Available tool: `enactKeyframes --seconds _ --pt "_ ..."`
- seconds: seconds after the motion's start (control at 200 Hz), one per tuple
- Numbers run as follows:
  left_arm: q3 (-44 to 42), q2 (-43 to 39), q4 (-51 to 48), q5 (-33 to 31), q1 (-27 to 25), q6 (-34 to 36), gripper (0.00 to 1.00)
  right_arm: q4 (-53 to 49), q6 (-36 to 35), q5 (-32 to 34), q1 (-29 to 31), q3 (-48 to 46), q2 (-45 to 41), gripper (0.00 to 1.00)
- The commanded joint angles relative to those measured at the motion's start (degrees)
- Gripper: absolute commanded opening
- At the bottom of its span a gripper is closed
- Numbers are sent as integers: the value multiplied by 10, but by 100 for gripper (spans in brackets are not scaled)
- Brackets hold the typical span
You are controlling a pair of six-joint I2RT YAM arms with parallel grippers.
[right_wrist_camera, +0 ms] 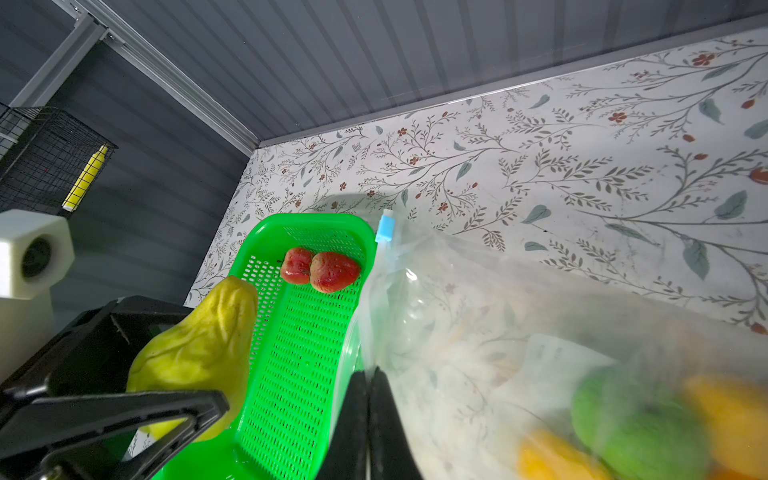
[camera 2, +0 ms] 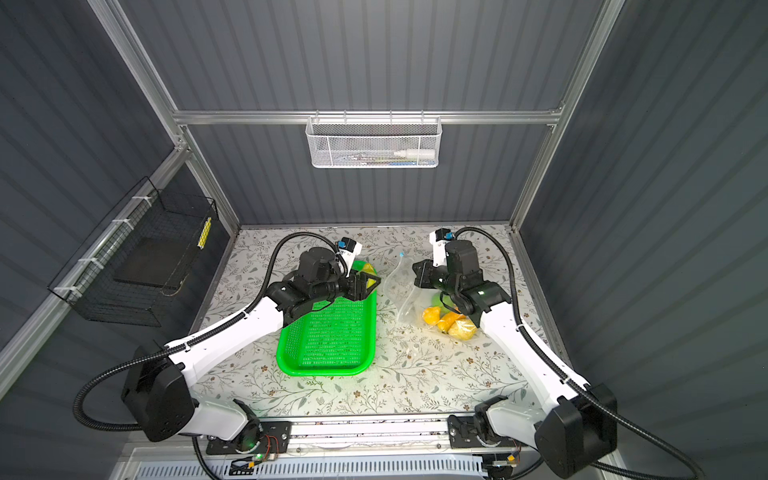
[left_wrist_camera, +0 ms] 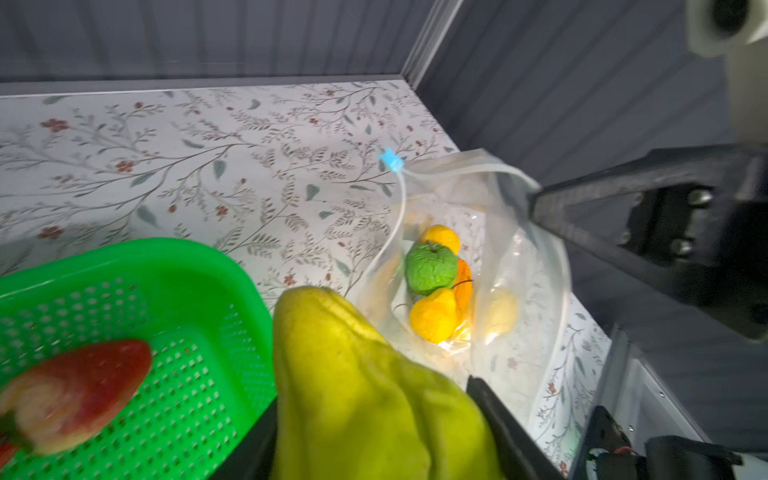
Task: Place the food in the zip-top bag and seal the zipper
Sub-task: 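Carry the pale green pear with the left gripper to the bag mouth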
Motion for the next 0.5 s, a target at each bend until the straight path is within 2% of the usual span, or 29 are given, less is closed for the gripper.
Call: enactKeyframes --seconds 0.0,0.21,0.495 --pt "33 29 49 84 -5 16 61 10 1 0 3 -5 -9 0" --pt "67 80 65 118 -30 18 61 9 -2 1 3 -6 -10 0" --pt "89 132 68 113 -47 18 61 12 -4 -7 3 -8 -12 0"
